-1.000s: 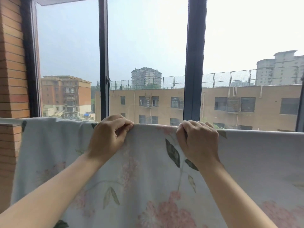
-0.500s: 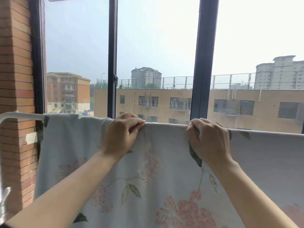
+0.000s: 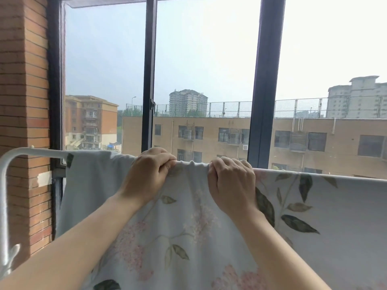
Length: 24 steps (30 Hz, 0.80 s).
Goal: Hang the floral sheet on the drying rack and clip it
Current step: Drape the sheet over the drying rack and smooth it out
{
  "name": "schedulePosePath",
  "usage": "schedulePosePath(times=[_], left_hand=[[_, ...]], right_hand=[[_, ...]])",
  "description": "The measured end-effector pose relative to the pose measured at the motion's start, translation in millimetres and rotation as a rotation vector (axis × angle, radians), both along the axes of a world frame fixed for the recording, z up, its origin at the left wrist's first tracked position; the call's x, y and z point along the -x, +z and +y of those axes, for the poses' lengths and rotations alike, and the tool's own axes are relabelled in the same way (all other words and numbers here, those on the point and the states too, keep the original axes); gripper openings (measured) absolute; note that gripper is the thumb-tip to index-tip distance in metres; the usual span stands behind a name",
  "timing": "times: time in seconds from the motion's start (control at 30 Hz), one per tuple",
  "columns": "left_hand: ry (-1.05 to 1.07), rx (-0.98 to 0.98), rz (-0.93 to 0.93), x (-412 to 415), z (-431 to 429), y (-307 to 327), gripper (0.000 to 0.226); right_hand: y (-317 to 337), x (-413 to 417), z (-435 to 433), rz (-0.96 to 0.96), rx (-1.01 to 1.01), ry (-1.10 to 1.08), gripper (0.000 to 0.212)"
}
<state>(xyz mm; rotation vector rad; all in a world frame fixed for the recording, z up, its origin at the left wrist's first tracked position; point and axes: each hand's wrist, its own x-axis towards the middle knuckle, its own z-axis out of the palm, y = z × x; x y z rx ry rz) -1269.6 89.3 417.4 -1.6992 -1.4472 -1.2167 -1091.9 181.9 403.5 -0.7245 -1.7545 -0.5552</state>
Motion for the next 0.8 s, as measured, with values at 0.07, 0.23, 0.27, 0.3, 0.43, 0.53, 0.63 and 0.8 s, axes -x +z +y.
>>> schedulePosePath(times=[0.07,0.23,0.27,0.3,0.43,0.53,0.63,0.8], left_hand=[[-0.014,0.019,-0.018,5.3,-3.2,2.4,0.011],[-0.016,0.002,-0.096,4.9,-3.0,9.3,0.008],[-0.008,-0.01,-0.097,4.1,-2.8,9.3,0.008],[-0.004,-0.021,-0.095,3.1,-3.0,8.7,0.008],[-0.007,-0.062,-0.07,6.7,-5.7,4.1,0.007],[0.01,-0.078,-0.046,15.5,-10.0,1.6,0.006],[0.056,-0.064,-0.016,22.9,-14.0,1.7,0.006],[0.096,-0.094,-0.051,41.0,-23.3,-0.5,0.017]], right_hand=[[-0.8,0.3,1.2,0.015,-0.031,0.002,0.029],[-1.3,3.5,0.3,0.027,-0.048,0.004,0.028],[-1.6,3.4,0.2,0.029,-0.051,0.004,0.028],[-1.9,3.1,0.2,0.033,-0.055,0.005,0.028],[-2.0,1.7,-1.2,0.049,-0.072,-0.003,0.029],[-1.5,2.3,-3.6,0.038,-0.079,-0.005,0.03],[-2.0,4.3,-5.0,0.03,-0.072,-0.011,0.032],[-1.7,1.0,-4.0,0.042,-0.06,-0.021,0.03]])
